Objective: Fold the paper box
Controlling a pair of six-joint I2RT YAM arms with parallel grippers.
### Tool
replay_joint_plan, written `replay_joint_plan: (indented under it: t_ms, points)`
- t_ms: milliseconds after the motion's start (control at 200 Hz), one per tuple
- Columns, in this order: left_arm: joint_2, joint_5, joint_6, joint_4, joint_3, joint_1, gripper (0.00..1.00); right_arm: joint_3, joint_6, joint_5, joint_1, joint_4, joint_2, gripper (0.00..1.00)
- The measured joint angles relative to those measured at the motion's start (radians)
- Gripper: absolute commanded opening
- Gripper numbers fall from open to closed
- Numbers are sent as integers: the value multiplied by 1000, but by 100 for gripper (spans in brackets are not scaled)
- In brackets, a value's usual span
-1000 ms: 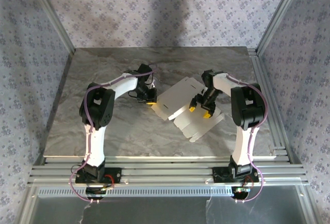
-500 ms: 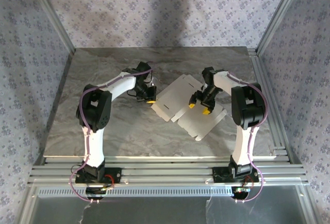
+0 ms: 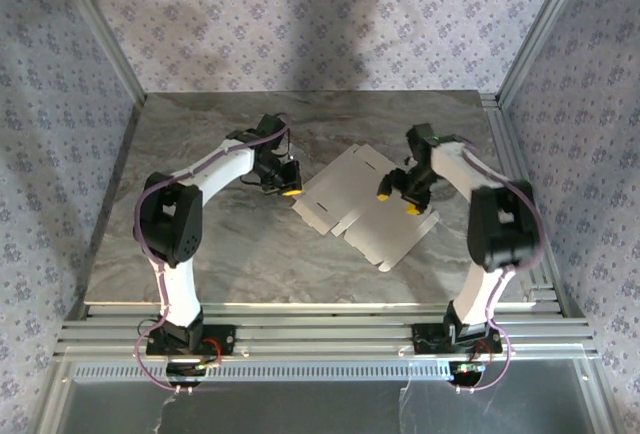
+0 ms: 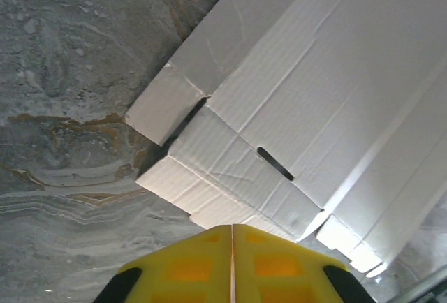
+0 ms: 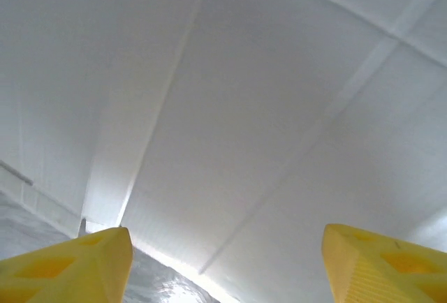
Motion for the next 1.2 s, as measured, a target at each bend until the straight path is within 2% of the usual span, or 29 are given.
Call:
replay_joint_plan:
  t_ms: [55, 160, 230, 350, 510, 620, 675, 775, 850, 969, 1084, 1199]
  points:
    - [6, 13, -13, -5, 19, -5, 13, -119, 35, -13, -58, 39, -130, 75]
    - [34, 21, -32, -13, 92, -49, 15, -281, 82, -45, -171, 75, -276, 76]
    - [59, 21, -44, -10, 139, -98, 16, -343, 97, -61, -222, 89, -309, 76]
    - [96, 21, -89, -13, 166, -170, 26, -361, 100, -97, -304, 112, -303, 75]
    - [75, 36, -241, 22, 71, -206, 38, -235, 76, -106, -335, 137, -151, 72]
    - [13, 35, -375, 61, -47, -228, 52, -122, 69, -109, -311, 160, -16, 72]
    - [-34, 35, -454, 110, -118, -243, 55, -63, 69, -109, -291, 161, 39, 72]
    - [-146, 42, -653, 285, -290, -266, 68, 56, 70, -118, -253, 166, 122, 74]
    - [-191, 39, -794, 385, -369, -281, 69, 145, 79, -138, -230, 190, 186, 74]
    - [-187, 25, -941, 497, -375, -297, 68, 240, 121, -174, -209, 229, 279, 73]
    - [-173, 0, -1002, 541, -333, -291, 65, 303, 173, -200, -190, 253, 366, 72]
    - [-109, -12, -1008, 562, -246, -253, 63, 336, 221, -217, -163, 283, 428, 72]
